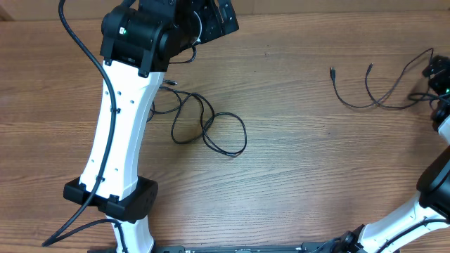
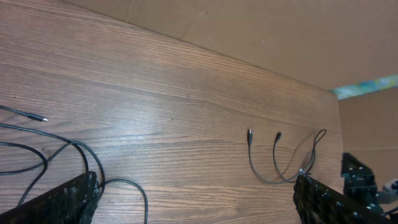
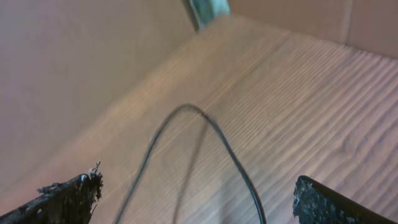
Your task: Untangle cables
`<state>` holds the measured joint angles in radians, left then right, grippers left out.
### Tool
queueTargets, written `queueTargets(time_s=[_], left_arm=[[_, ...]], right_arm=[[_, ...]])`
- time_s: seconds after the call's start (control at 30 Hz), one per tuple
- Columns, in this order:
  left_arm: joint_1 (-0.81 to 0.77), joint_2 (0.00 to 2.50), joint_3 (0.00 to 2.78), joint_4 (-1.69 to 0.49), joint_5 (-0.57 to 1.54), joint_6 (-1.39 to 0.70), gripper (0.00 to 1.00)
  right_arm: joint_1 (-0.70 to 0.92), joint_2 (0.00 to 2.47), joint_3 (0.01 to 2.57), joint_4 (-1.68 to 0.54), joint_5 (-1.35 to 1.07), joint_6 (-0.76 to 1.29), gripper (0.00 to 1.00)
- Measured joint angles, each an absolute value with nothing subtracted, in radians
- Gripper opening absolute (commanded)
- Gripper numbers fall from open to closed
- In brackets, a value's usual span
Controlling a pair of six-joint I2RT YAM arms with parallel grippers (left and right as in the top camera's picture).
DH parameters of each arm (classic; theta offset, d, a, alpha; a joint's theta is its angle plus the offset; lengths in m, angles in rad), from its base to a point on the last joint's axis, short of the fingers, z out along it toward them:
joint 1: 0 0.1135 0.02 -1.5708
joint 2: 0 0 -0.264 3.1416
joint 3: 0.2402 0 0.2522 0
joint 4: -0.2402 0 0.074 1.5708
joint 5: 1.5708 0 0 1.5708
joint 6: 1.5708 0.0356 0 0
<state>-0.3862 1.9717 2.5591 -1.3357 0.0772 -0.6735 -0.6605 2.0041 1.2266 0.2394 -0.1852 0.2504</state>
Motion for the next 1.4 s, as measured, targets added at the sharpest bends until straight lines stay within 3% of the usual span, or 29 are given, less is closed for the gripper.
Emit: queueTargets(time_s=[0.43, 1.4], left_arm=[[-0.386, 1.972, 2.559, -1.336, 0.077, -0.673, 1.00], [-0.385, 1.972, 2.559, -1.336, 0.077, -0.673, 1.00]], right_arm=[[-0.661, 2.004, 1.232, -0.173, -0.230, -0.109, 1.00], [-0.661, 1.965, 1.258, -0.751, -0.325, -0.492, 1.00]])
